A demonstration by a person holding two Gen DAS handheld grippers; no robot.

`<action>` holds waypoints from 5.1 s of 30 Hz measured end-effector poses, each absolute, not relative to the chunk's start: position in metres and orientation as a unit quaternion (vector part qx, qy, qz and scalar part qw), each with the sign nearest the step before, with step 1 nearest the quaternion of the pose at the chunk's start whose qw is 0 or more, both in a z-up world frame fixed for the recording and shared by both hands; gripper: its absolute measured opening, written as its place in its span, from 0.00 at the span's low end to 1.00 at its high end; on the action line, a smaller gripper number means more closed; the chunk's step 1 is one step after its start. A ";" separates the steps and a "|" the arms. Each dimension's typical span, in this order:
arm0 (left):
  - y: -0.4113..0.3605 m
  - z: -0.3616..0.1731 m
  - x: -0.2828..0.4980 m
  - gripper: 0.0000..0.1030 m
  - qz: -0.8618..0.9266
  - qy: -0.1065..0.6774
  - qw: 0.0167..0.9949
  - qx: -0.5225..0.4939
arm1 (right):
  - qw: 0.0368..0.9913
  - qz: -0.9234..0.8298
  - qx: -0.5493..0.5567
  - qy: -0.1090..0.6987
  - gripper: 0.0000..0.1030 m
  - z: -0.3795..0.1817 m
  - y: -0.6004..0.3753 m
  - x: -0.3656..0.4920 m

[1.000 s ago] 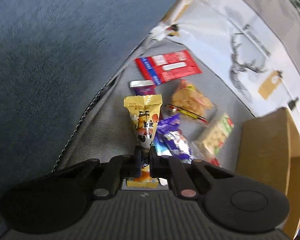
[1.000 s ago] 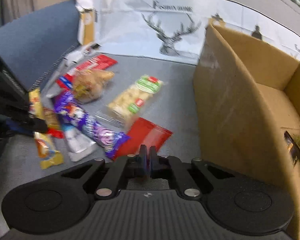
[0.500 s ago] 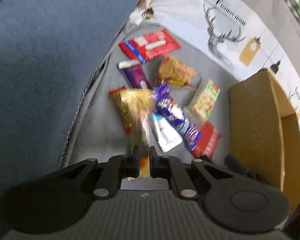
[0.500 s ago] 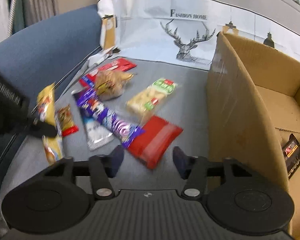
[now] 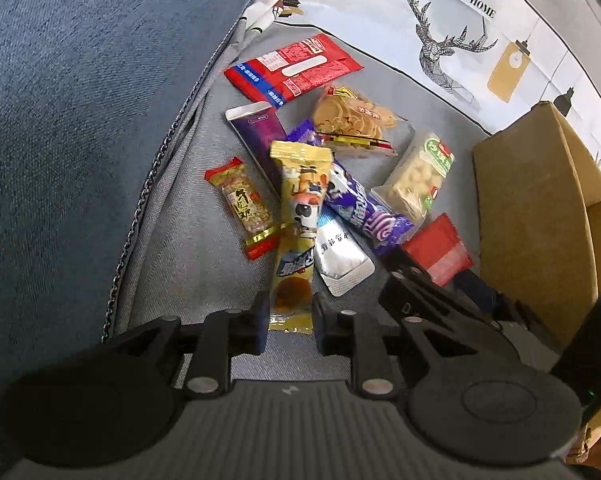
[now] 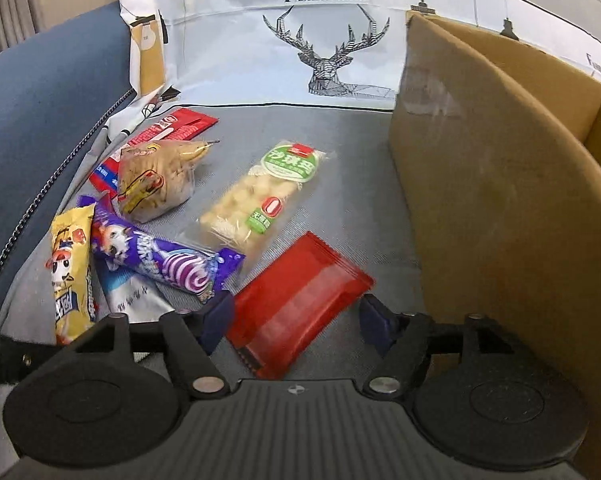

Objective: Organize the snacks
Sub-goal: 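Grasp the red packet with the right tool while the left tool grasps the yellow cartoon snack bar, then lift the red packet and yellow snack bar off the pile, then carry both held snacks up toward the cardboard box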

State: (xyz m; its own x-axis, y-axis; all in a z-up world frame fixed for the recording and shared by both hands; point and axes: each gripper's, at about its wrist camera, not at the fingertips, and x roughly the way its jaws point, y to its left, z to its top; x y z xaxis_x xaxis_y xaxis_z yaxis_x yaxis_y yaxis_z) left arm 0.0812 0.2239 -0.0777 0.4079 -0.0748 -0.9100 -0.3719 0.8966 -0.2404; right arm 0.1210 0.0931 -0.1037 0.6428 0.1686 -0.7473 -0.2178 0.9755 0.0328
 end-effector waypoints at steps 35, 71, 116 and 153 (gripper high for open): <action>0.221 -0.076 0.084 0.27 0.084 0.523 0.825 -0.197 | 0.806 0.312 -0.005 0.504 0.30 -0.090 0.057 0.040; 0.208 -0.089 0.101 0.24 0.075 0.530 0.826 -0.175 | 0.851 0.269 -0.104 0.439 0.44 -0.088 0.069 0.041; 0.201 -0.047 0.096 0.24 0.043 0.430 0.877 -0.210 | 0.929 0.265 -0.016 0.259 0.44 0.019 0.012 0.027; 0.003 0.007 0.098 0.24 -0.217 0.264 0.929 -0.141 | 0.971 -0.040 0.091 0.219 0.44 0.014 -0.205 0.076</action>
State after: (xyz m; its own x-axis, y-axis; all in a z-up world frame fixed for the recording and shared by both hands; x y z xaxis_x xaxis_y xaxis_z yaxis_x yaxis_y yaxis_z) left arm 0.0979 0.0026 0.0073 0.7671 -0.4770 -0.4290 0.3280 0.8663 -0.3767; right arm 0.0762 -0.2055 0.0142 0.9011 -0.0374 -0.4319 0.1167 0.9804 0.1586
